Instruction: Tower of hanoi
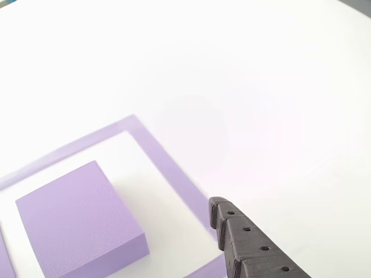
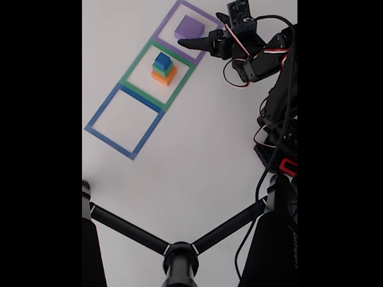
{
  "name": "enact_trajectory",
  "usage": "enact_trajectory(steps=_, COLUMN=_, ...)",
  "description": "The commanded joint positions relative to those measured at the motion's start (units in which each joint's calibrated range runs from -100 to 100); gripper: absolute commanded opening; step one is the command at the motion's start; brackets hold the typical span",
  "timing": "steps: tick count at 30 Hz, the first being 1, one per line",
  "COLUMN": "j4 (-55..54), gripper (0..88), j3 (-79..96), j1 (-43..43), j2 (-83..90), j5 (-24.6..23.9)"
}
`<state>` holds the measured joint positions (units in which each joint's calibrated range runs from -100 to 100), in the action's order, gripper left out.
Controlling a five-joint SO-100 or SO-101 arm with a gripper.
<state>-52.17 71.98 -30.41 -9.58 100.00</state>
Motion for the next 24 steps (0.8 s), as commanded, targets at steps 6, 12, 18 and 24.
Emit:
enact_trajectory(steps=6, j4=-1.84, gripper=51.4, j3=-2.34, j1=1.17, j2=-1.68, j5=0.0)
enact_trajectory(steps=12, j4=-2.0, gripper=50.3, j3=-2.43, j1=0.69, j2=-2.57, j5=0.0)
enact_trajectory(steps=18, j4=-2.0, gripper=49.5, j3=-2.98, j1=1.27, j2=-3.54, j5=0.0)
enact_trajectory(steps=24, j4=-2.41, gripper=48.5, j3=-4.79, j1=1.46, j2=-5.88, j5=0.0)
